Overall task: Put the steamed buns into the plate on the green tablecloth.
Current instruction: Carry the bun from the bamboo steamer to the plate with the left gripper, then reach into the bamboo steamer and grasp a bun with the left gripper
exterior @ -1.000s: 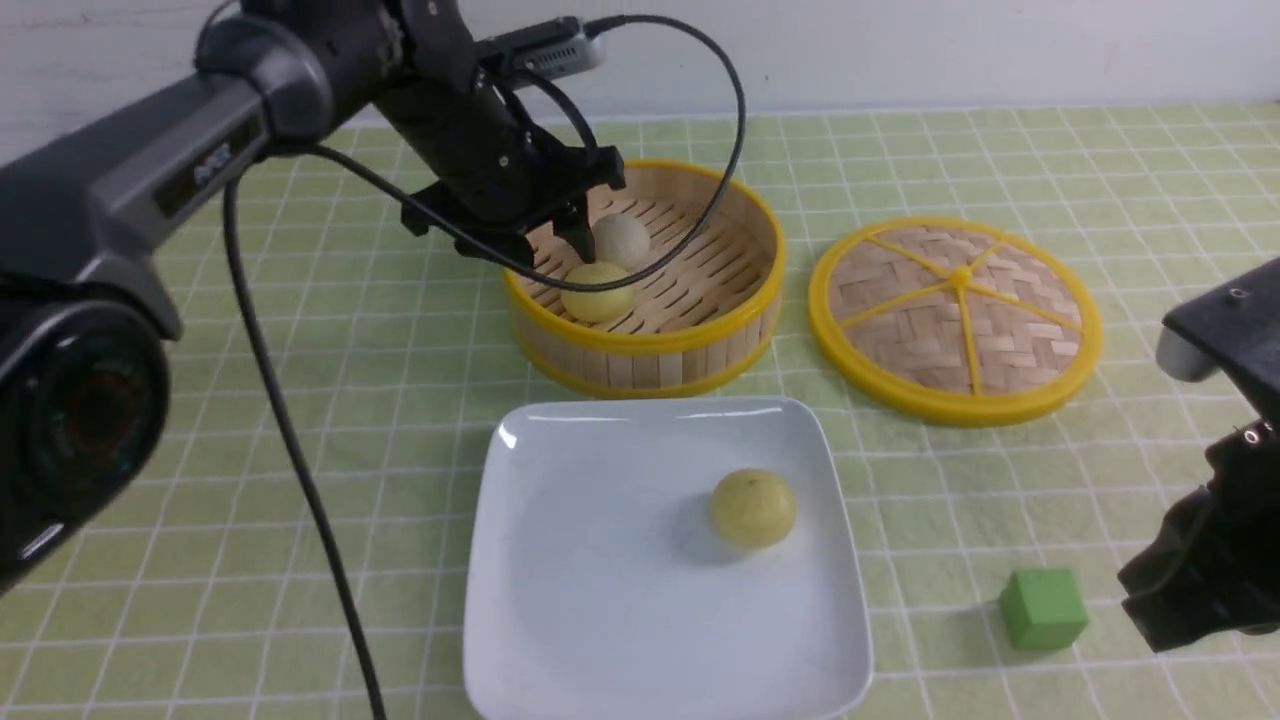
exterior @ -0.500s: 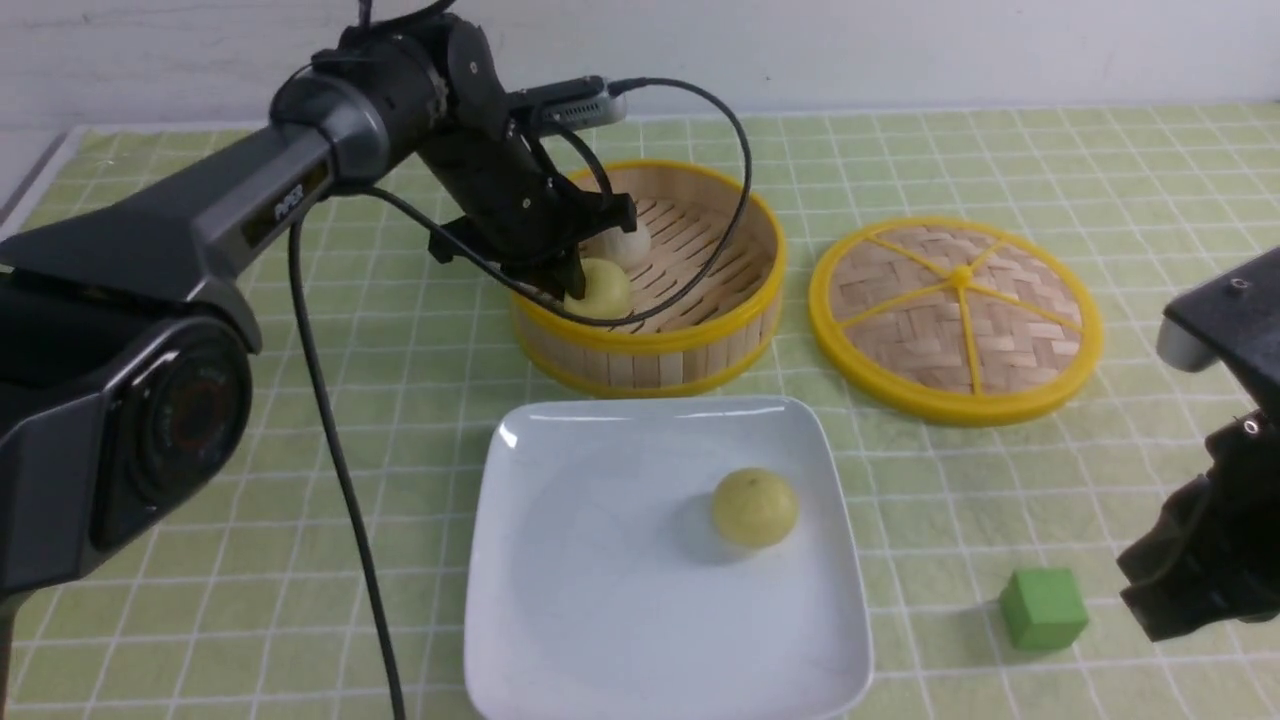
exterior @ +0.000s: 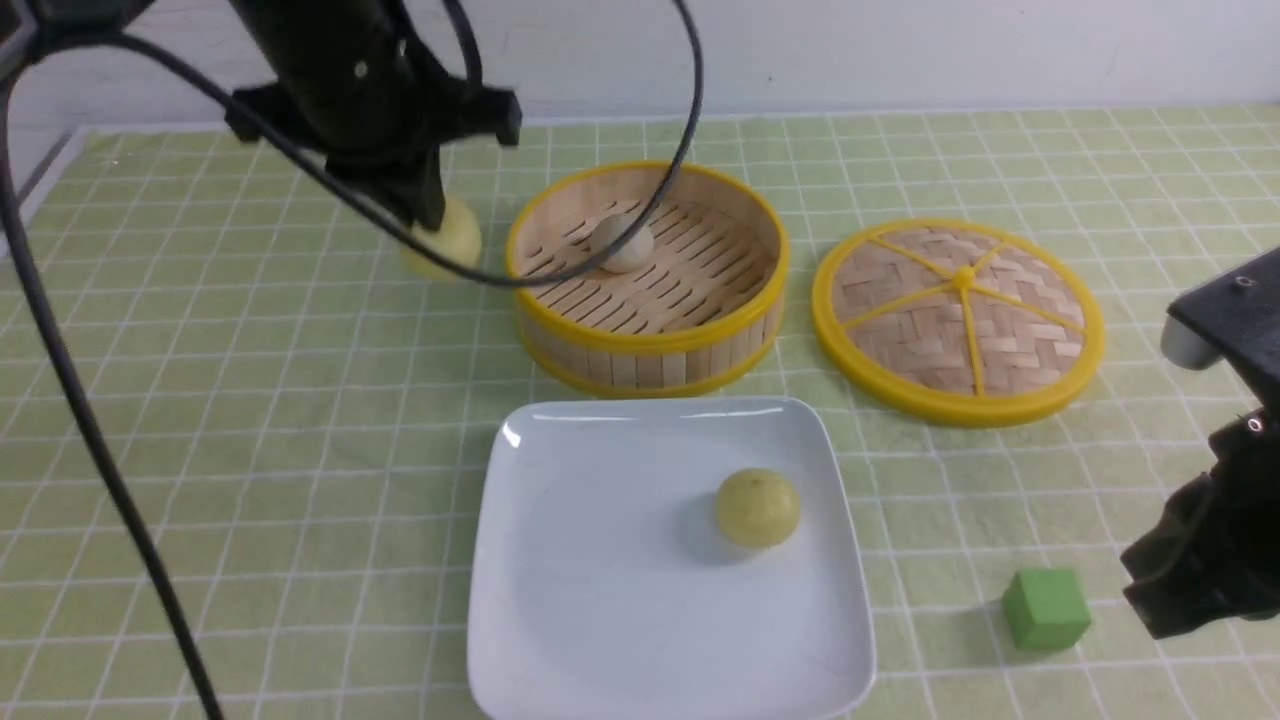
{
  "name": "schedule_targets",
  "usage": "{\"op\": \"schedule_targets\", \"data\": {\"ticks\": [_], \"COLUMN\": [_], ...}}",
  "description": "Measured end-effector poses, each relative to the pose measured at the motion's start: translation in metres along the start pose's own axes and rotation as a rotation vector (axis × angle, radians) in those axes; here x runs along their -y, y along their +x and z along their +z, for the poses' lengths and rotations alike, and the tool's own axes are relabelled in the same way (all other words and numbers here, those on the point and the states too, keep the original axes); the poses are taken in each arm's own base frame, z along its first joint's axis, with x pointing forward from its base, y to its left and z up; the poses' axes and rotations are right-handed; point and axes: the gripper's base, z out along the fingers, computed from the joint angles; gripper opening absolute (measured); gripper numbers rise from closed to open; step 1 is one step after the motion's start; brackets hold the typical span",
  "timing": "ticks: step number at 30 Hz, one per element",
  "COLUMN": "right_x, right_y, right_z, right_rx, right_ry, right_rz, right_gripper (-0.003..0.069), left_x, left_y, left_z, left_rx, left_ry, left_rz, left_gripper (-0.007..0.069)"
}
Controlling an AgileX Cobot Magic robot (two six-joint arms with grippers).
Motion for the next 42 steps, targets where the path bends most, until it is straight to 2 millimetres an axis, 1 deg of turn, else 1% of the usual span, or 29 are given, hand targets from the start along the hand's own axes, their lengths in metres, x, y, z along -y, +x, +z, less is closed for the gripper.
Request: {"op": "schedule_targets", "data": {"ticks": [2,4,7,10,12,13,15,16,17,19,20,22,23,24,25,26,27,28,29,30,31,33,35,36,37,38,39,40,42], "right_x": [0.000,0.000,0.000,0.000,0.000,0.000,0.000,0.000,0.000,0.000,0.000,0.001,0.001,0.001,0.001,0.001,0.001,0.001,0.001,0.001,0.001,0.001,0.001,0.001,0.000,0.000,0.000,0.000,-0.001], "right_y": [0.000,0.000,0.000,-0.001,-0.001,-0.001,-0.001,-0.001,-0.001,-0.001,-0.001,-0.001,-0.001,-0.001,-0.001,-0.001,-0.001,-0.001,-0.001,-0.001,-0.001,-0.001,-0.001,-0.001,-0.001,-0.001,-0.001,-0.001,-0.001], "right_z": [0.000,0.000,0.000,0.000,0.000,0.000,0.000,0.000,0.000,0.000,0.000,0.000,0.000,0.000,0.000,0.000,0.000,0.000,0.000,0.000,0.000,0.000,0.000,0.000,0.000,0.000,0.000,0.000,0.000], "right_rx": [0.000,0.000,0.003,0.007,0.007,0.007,0.007,0.007,0.007,0.007,0.008,0.008,0.008,0.008,0.008,0.008,0.008,0.008,0.008,0.008,0.008,0.008,0.008,0.008,0.008,0.008,0.008,0.008,0.008], "right_ry": [0.000,0.000,0.002,0.003,0.003,0.003,0.004,0.004,0.004,0.005,0.005,0.006,0.006,0.006,0.006,0.006,0.006,0.006,0.006,0.006,0.006,0.006,0.006,0.006,0.005,0.003,0.000,-0.005,-0.010], "right_rz": [0.000,0.000,-0.001,-0.002,-0.002,-0.002,-0.003,-0.002,-0.002,-0.003,-0.003,-0.003,-0.003,-0.003,-0.003,-0.003,-0.003,-0.003,-0.003,-0.003,-0.003,-0.003,-0.003,-0.003,-0.002,-0.001,0.001,0.005,0.008], "right_gripper": [0.0014,0.0016,0.0019,0.0020,0.0024,0.0026,0.0028,0.0029,0.0030,0.0036,0.0038,0.0041,0.0043,0.0044,0.0045,0.0046,0.0046,0.0048,0.0050,0.0050,0.0052,0.0055,0.0058,0.0058,0.0060,0.0060,0.0061,0.0063,0.0065], "left_x": [0.007,0.022,0.046,0.055,0.058,0.058,0.060,0.062,0.062,0.067,0.069,0.071,0.072,0.072,0.073,0.073,0.074,0.075,0.075,0.076,0.077,0.078,0.080,0.080,0.080,0.080,0.080,0.079,0.077], "left_y": [0.026,0.047,0.063,0.065,0.065,0.063,0.057,0.051,0.050,0.028,0.020,-0.001,-0.012,-0.024,-0.035,-0.046,-0.050,-0.066,-0.070,-0.072,-0.077,-0.084,-0.089,-0.089,-0.091,-0.091,-0.092,-0.093,-0.092], "left_z": [0.035,0.065,0.093,0.103,0.108,0.108,0.101,0.095,0.094,0.072,0.066,0.055,0.049,0.051,0.049,0.058,0.055,0.068,0.077,0.075,0.086,0.094,0.101,0.100,0.108,0.109,0.115,0.126,0.141], "left_rx": [-0.141,-0.208,-0.213,-0.209,-0.214,-0.214,-0.203,-0.184,-0.184,-0.104,-0.071,0.011,0.058,0.091,0.129,0.150,0.168,0.201,0.197,0.209,0.206,0.223,0.242,0.245,0.255,0.258,0.262,0.275,0.265], "left_ry": [0.026,0.062,0.100,0.108,0.109,0.111,0.114,0.117,0.119,0.122,0.124,0.100,0.092,0.070,0.069,0.053,0.057,0.053,0.048,0.052,0.048,0.048,0.051,0.052,0.055,0.054,0.050,0.036,0.010], "left_rz": [-0.005,0.002,0.029,0.040,0.027,0.020,0.024,0.027,0.027,0.010,0.006,0.005,0.006,0.012,0.010,0.006,0.003,-0.015,-0.023,-0.027,-0.037,-0.045,-0.055,-0.057,-0.058,-0.059,-0.056,-0.050,-0.041], "left_gripper": [0.0018,0.0021,0.0042,0.0083,0.0154,0.0218,0.0325,0.0360,0.0377,0.0430,0.0420,0.0332,0.0269,0.0164,0.0106,0.0051,0.0039,0.0012,0.0012,0.0013,0.0025,0.0071,0.0153,0.0153,0.0234,0.0244,0.0283,0.0365,0.0436]}}
